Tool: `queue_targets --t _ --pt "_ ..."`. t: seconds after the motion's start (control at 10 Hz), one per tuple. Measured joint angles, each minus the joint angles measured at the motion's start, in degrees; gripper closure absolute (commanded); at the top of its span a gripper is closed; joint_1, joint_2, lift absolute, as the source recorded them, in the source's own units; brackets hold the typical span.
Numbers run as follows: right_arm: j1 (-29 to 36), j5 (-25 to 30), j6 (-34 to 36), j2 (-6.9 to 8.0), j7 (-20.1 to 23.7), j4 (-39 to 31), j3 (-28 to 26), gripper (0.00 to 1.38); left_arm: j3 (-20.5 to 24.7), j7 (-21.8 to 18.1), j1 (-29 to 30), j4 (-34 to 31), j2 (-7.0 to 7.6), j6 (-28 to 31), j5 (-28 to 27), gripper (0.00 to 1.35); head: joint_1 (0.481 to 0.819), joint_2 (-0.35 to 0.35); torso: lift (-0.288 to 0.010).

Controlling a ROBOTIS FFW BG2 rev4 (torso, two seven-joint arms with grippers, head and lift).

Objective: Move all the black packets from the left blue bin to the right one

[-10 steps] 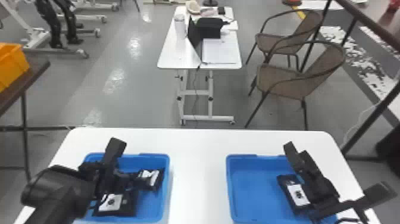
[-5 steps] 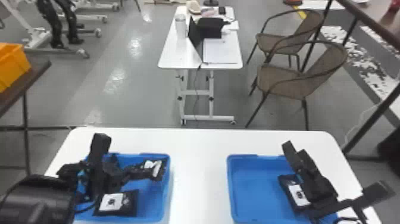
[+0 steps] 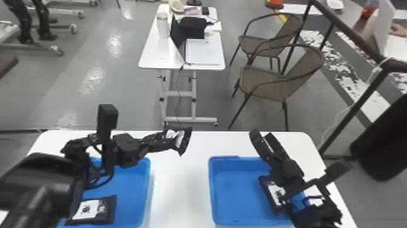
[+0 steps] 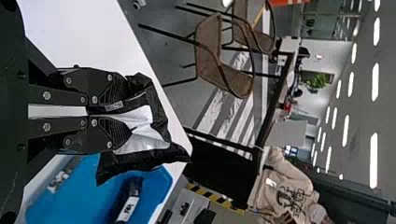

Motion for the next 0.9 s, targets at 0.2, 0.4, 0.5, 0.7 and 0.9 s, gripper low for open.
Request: queue_targets --t 0.2,0.4,0.5,0.7,0.9 --pt "-2.8 1.0 0.7 0.0 1.2 0.9 3.4 0.17 -6.5 -0.1 -6.6 5.3 -1.13 -3.4 0.8 1.09 0.695 -0.108 0.0" --pt "-5.5 1.2 0.7 0.0 1.6 2.8 5.2 0.17 -11.1 -0.6 -11.0 9.7 -2.68 -5.6 2.6 1.09 0.695 -0.128 0.0" --pt "-6.2 1.3 0.7 0.0 1.6 3.4 5.3 0.17 -11.4 -1.0 -11.5 10.5 -3.98 -5.9 2.7 1.09 0.695 -0.134 0.0" --pt "-6.9 1.5 0.7 0.0 1.6 3.3 5.5 0.17 -11.6 -1.8 -11.7 11.8 -6.22 -6.1 2.4 1.09 0.695 -0.158 0.0" --pt "-7.8 1.6 0.7 0.0 1.6 3.1 6.7 0.17 -12.3 -2.2 -12.3 13.1 -7.24 -6.1 2.2 1.09 0.695 -0.16 0.0"
